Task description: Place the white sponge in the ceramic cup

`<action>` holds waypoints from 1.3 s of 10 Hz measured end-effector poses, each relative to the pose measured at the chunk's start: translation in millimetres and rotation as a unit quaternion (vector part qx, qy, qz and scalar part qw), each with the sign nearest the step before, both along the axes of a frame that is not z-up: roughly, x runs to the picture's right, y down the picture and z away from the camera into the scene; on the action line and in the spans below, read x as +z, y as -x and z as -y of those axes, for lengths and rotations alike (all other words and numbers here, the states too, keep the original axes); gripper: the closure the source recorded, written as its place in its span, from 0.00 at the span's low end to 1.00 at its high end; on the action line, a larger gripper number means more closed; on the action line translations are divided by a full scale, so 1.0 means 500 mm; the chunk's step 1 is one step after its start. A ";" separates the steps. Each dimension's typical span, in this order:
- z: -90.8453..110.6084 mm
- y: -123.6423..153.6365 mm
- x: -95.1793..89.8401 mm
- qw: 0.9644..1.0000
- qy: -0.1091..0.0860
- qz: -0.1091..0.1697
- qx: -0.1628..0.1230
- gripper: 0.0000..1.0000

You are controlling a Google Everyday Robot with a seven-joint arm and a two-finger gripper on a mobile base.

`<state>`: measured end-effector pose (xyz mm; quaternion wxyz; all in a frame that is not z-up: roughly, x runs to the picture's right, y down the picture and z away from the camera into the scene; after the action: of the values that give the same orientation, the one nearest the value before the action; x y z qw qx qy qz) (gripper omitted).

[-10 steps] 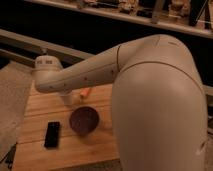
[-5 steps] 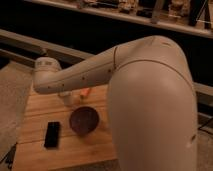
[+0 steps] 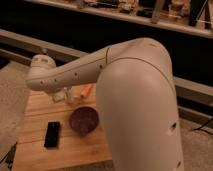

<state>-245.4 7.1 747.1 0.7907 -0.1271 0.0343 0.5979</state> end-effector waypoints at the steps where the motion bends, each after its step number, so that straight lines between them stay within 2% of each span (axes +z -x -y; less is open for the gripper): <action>1: 0.013 -0.003 -0.003 1.000 -0.002 0.000 0.002 1.00; 7: 0.049 -0.008 -0.010 1.000 -0.018 -0.002 0.007 1.00; 10: 0.095 -0.033 0.007 0.998 -0.055 -0.014 0.019 1.00; 13: 0.116 -0.052 0.030 0.997 -0.077 -0.018 0.022 1.00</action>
<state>-219.4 -50.9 762.2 0.7843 -0.0561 -0.0006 0.6178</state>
